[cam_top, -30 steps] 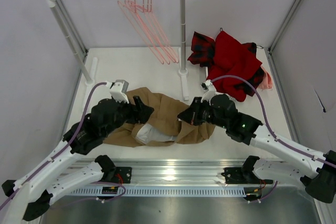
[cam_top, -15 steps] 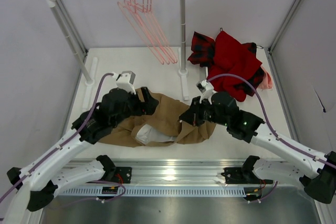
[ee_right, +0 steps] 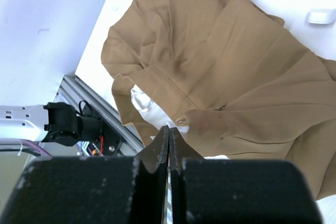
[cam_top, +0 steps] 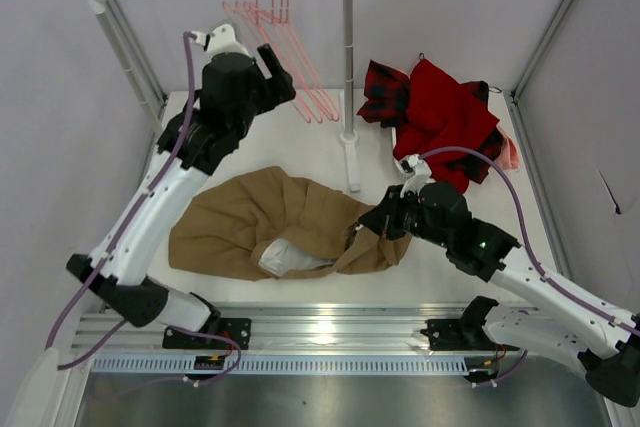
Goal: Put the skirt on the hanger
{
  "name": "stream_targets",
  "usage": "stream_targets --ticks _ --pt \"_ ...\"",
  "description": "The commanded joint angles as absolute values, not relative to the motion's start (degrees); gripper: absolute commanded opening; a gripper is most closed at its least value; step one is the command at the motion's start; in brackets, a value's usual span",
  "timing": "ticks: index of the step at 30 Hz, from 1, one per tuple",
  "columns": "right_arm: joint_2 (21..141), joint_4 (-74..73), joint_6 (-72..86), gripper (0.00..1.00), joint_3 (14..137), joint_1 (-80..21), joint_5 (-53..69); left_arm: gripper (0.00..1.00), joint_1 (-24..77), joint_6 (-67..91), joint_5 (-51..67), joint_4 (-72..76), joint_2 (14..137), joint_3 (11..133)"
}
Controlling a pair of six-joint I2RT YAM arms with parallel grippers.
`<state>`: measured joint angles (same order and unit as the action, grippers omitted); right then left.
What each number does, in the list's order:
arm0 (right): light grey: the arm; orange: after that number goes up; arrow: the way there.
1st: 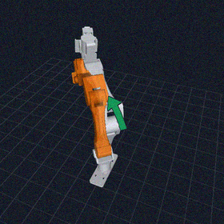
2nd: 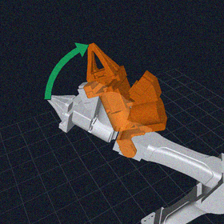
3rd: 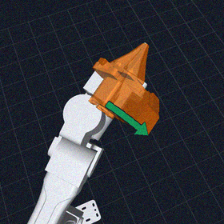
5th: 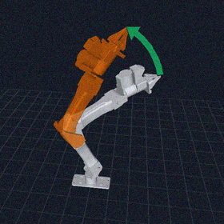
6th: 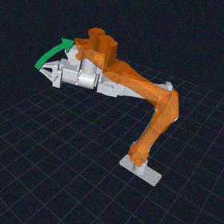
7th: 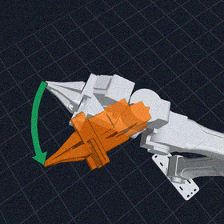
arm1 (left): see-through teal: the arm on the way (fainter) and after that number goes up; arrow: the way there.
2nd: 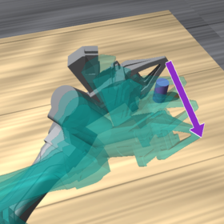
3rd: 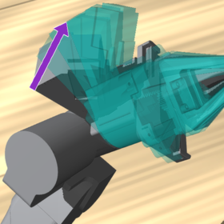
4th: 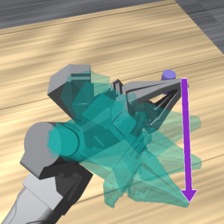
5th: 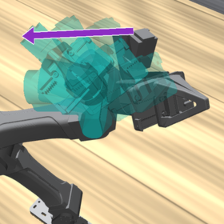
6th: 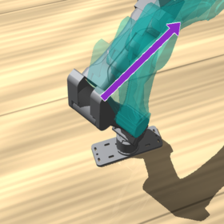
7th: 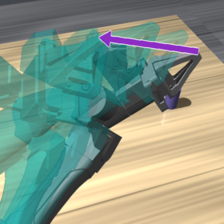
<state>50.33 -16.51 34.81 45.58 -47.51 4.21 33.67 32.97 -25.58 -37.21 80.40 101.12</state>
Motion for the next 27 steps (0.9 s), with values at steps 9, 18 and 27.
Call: stream_targets --ticks 9,18,27 --pt "48.69 -13.18 36.21 0.00 44.82 -46.85 3.78 0.79 32.61 27.87 -43.41 -43.59 95.36 121.37" --pt "48.69 -13.27 35.69 0.00 45.52 -46.14 4.22 0.74 31.03 27.68 -45.53 -40.44 98.35 120.15" --pt "49.13 -13.45 35.51 0.00 45.97 -45.53 4.75 0.74 30.76 27.33 -41.57 -35.07 98.09 118.39"
